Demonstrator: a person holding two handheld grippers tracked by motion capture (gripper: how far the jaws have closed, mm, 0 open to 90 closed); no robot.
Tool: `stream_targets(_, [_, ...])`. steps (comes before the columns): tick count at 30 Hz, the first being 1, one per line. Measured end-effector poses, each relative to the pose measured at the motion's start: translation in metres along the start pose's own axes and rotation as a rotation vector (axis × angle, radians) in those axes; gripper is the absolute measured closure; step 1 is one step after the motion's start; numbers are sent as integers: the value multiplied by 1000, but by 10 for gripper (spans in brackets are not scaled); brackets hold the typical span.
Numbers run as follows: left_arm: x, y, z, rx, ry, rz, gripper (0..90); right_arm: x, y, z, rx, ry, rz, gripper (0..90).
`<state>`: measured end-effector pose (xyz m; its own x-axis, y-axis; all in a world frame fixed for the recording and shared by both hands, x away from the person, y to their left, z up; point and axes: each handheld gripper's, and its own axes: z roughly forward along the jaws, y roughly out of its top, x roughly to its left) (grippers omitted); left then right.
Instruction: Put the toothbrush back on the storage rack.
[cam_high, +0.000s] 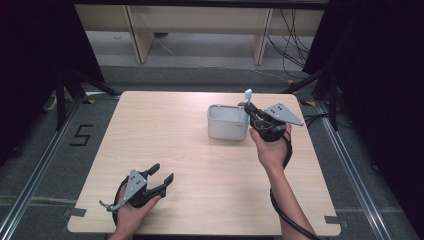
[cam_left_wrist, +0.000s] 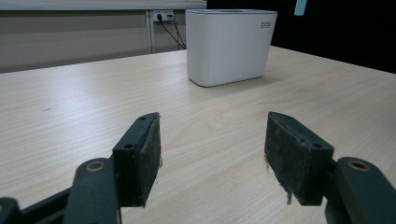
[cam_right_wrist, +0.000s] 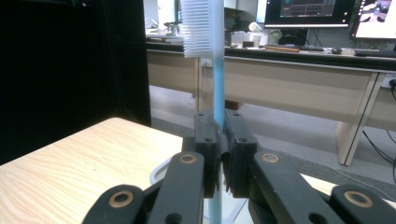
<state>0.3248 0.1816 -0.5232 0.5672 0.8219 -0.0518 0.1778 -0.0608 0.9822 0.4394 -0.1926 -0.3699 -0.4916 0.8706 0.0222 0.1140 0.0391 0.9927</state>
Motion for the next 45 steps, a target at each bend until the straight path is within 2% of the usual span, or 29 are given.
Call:
stream_targets(2, [0, 0, 0, -1, -1, -1, 361, -2, 2, 1, -4, 0, -15, 860])
stream_targets(3, [0, 0, 0, -1, -1, 0, 361, -2, 2, 2, -8, 3, -5, 860])
stream_targets(6, [0, -1, 1, -18, -3, -3, 361, -4, 4, 4, -16, -9, -30, 859])
stream_targets(8, [0, -1, 1, -17, -6, -3, 361, -3, 5, 4, -6, -4, -8, 860])
stream_targets(9, [0, -1, 1, -18, -6, -3, 361, -5, 6, 5, -15, -11, -38, 860])
stream_targets(11, [1, -1, 1, -18, -8, -3, 361, -4, 6, 6, -6, -10, -8, 860])
stream_targets(12, [1, -1, 1, -17, -8, -4, 361, -6, 7, 7, -13, -10, -26, 860])
stream_targets(13, [1, -1, 1, -18, -8, -3, 361, -6, 7, 7, -18, -14, -23, 860])
stream_targets(14, [1, -1, 1, -18, -8, -3, 361, -5, 8, 7, -2, -15, 1, 859])
stream_targets(15, [1, -1, 1, -19, -8, -3, 361, -6, 9, 9, -13, -5, -14, 859])
stream_targets(17, [1, -1, 1, -18, -6, -4, 362, -6, 10, 9, -14, -14, 0, 859])
stream_targets(19, [1, -1, 1, -18, -5, -4, 365, -8, 12, 10, -25, -17, -15, 859])
stream_targets(21, [1, -1, 1, -18, -5, -4, 366, -9, 14, 11, -28, -21, -1, 859])
stream_targets(22, [1, -1, 1, -17, -5, -3, 366, -11, 15, 11, -31, -24, -18, 859])
stream_targets(23, [1, -1, 1, -17, -5, -3, 366, -10, 16, 12, -26, -17, 2, 859])
stream_targets(31, [1, -1, 1, -19, -6, -4, 367, -13, 19, 18, -46, -22, 2, 859])
stream_targets(45, [1, -1, 1, -22, -9, -7, 367, -20, 18, 31, -45, -43, 15, 857])
